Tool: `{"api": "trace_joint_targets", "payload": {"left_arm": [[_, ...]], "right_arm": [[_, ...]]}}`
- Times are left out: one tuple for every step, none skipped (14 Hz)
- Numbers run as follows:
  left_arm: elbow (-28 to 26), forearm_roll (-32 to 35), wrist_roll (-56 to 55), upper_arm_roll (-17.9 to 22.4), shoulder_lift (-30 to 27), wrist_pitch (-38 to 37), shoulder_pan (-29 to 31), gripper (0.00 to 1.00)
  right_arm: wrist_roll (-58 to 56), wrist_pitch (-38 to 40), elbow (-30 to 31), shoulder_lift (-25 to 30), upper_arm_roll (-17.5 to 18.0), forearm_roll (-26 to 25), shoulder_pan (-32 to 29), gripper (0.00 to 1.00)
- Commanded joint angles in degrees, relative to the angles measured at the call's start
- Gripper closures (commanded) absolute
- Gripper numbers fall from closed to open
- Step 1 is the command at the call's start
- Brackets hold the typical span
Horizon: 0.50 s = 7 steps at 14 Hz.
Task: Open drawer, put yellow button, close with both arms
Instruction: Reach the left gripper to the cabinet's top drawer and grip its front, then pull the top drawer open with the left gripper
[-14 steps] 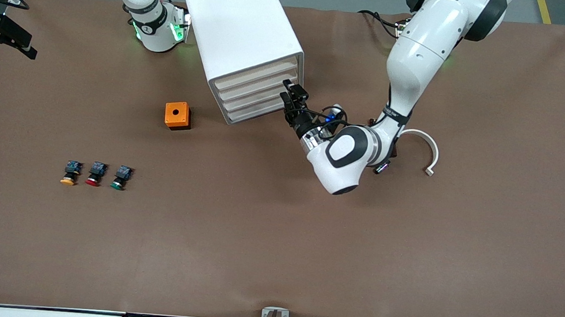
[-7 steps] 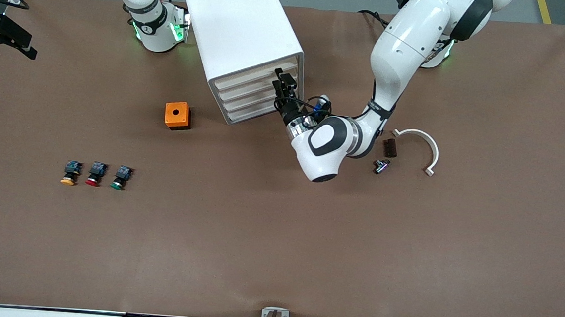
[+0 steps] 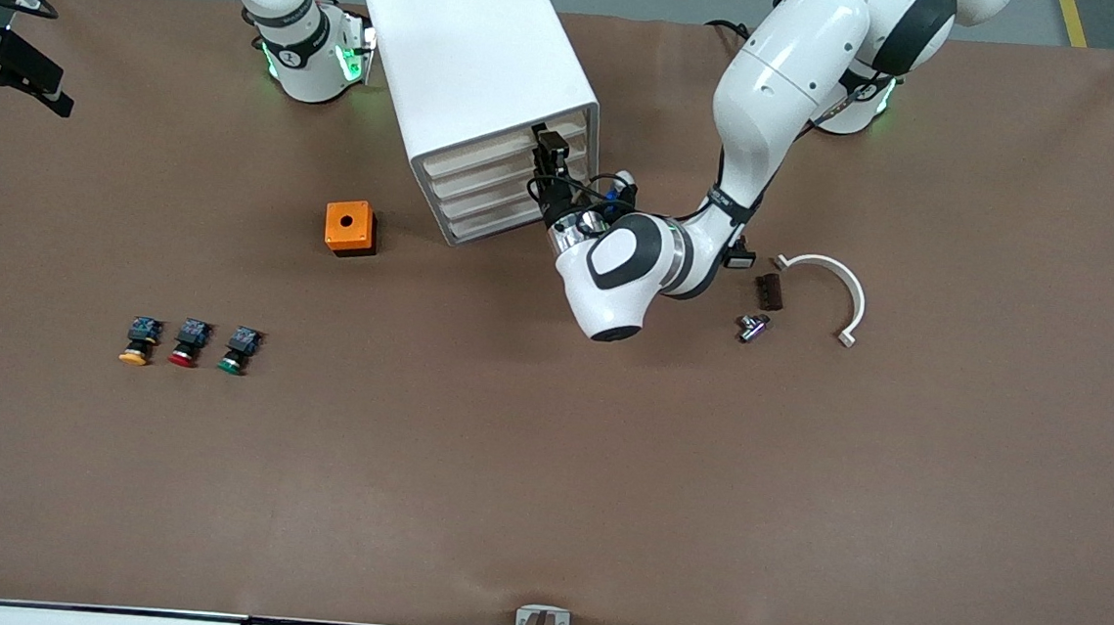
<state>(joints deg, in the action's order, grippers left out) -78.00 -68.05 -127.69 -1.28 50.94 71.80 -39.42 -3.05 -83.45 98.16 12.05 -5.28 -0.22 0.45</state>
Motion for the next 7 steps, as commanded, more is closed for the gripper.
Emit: {"api": "trace_joint_targets", "payload": {"left_arm": [[0.0,-1.0,-2.0,0.4,-0.4,0.2,-0.9,0.90],[0.0,-1.0,-2.0,0.4,-0.4,0.2,-0.8,0.93],[0.0,-1.0,-2.1,0.6,-0.4,0.2,-0.7,0.94],[0.0,-1.0,-2.1,0.7,-0.4,0.2,-0.5,0.95],[0.0,-1.0,-2.1,0.7,-0.4,0.2,-0.1,0.95],[0.0,-1.0,-2.1,0.8,-0.5,0.1,0.5,0.95],[0.0,-1.0,-2.0,0.8,-0.5,0.0,1.5,0.95]], "right_arm": [[-0.3,-0.5,1.2,1.5,-0.3,0.7,0.3,0.00],[-0.4,-0.5,1.2,1.4,-0.3,0.7,0.3,0.00],[-0.3,-0.5,1.2,1.5,-0.3,0.7,0.3,0.00],[-0.3,-0.5,1.2,1.4,-0.3,0.7,0.3,0.00],[-0.4,-0.5,1.2,1.5,-0.3,0.7,0.3,0.00],[-0.4,-0.5,1.2,1.5,-0.3,0.7,0.3,0.00],[-0.3,-0.5,1.2,1.5,-0.3,0.7,0.3,0.00]]}}
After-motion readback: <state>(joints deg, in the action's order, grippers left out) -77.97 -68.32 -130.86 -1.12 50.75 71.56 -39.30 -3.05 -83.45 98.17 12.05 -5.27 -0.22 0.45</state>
